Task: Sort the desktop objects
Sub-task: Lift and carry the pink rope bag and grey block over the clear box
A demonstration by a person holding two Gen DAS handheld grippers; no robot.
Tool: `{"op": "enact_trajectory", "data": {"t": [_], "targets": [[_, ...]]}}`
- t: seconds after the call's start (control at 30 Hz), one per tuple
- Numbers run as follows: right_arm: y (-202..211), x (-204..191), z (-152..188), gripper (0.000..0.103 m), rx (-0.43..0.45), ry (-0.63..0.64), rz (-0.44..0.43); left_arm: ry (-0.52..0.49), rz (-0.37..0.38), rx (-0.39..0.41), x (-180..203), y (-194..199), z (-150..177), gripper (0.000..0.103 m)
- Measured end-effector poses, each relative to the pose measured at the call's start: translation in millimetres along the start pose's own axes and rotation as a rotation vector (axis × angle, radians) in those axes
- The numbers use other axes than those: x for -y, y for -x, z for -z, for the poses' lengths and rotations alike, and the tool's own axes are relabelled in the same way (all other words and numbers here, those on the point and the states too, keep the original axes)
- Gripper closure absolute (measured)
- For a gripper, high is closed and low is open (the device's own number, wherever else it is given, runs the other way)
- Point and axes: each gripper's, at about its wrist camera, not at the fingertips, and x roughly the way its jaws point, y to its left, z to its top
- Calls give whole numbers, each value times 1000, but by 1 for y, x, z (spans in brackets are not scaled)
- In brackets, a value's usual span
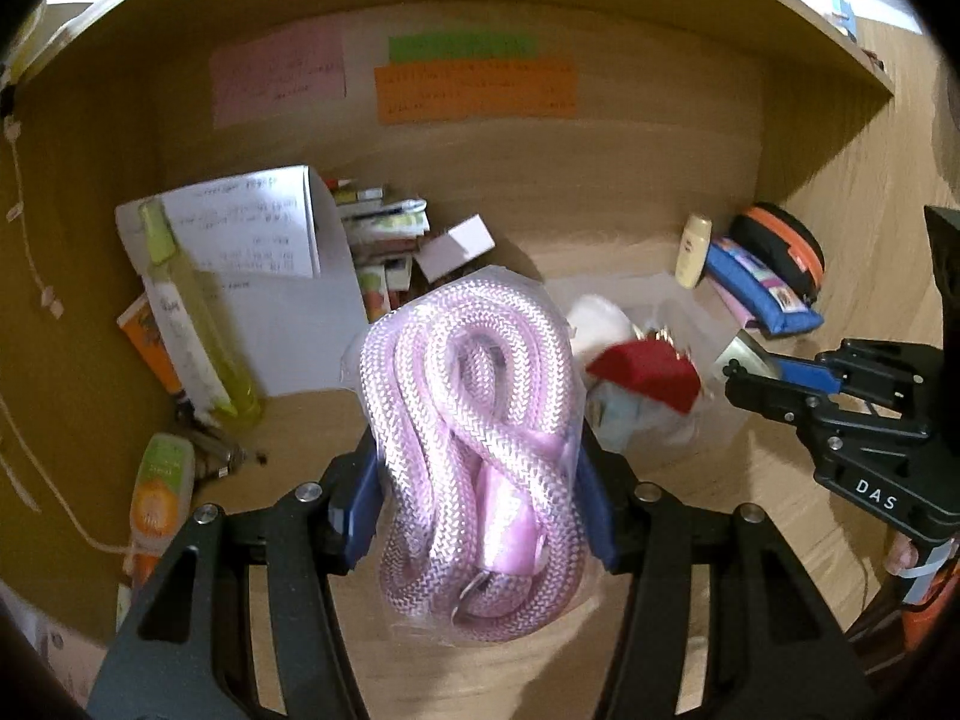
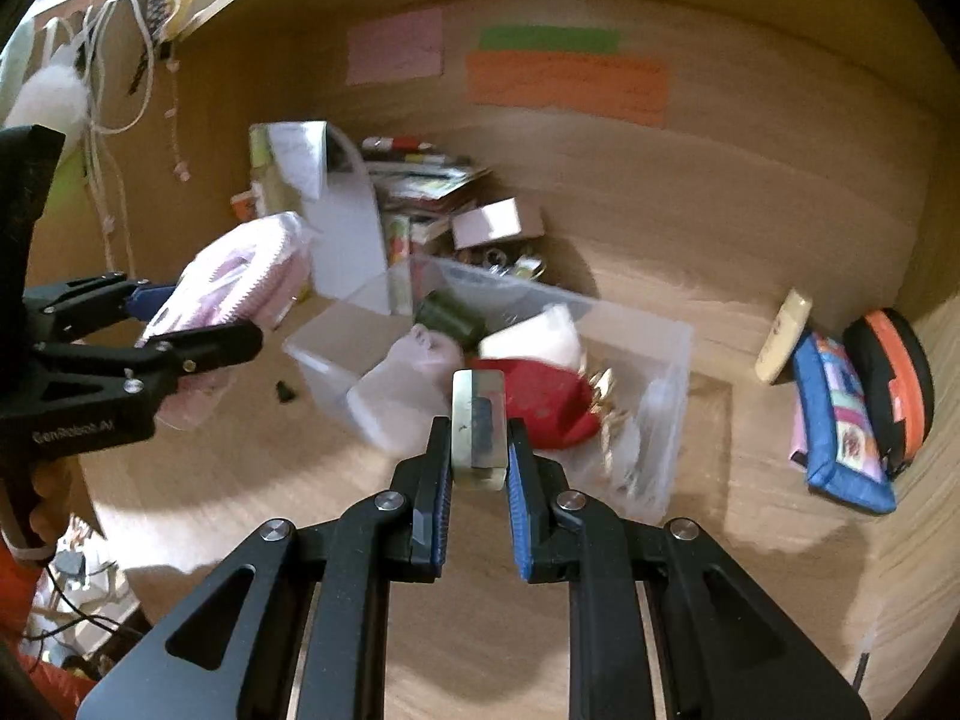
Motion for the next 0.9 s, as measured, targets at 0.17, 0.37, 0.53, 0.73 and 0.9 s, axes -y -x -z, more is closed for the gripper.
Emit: {"op": "enact_trajectory", "data": {"t": [0.17, 0.37, 0.53, 0.73, 0.9], "targets": [[-5, 15, -12, 88, 6, -29, 27, 11, 36, 5, -6, -10, -21, 48], [-18, 35, -27, 88, 11, -50, 55, 49, 104, -17, -11, -33, -45, 48], [-35, 49, -36, 88, 3, -73, 68, 50, 132, -42, -5, -59, -56, 48], [-63, 64, -41, 88, -26, -105, 76, 37, 160, -104, 10, -96, -57, 48], [-81, 66, -34, 88, -46, -88, 123, 30, 173, -149, 17, -120, -53, 48]]}}
